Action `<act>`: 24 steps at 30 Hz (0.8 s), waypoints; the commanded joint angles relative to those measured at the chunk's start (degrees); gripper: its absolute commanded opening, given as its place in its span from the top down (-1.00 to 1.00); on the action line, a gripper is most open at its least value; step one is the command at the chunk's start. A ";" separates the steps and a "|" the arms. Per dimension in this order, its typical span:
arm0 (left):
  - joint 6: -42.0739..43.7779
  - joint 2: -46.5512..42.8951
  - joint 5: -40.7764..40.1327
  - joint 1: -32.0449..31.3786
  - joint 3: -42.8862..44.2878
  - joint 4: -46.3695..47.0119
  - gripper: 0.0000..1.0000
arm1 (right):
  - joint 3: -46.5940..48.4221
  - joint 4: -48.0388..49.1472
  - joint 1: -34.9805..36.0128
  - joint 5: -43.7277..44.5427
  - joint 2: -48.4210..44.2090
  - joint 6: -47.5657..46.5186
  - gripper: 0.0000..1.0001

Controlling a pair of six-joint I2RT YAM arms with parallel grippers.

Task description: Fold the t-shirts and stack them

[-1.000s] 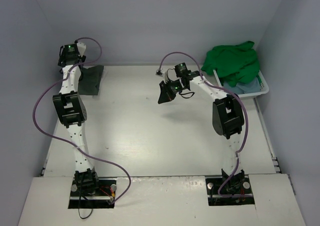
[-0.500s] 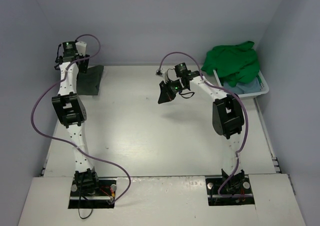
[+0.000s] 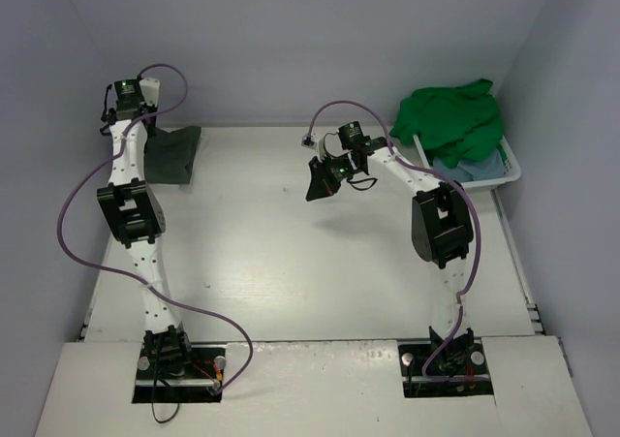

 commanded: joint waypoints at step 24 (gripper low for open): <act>-2.06 6.51 -0.17 1.05 5.51 12.96 0.98 | -0.89 0.47 -0.39 -3.66 -1.16 -0.80 1.00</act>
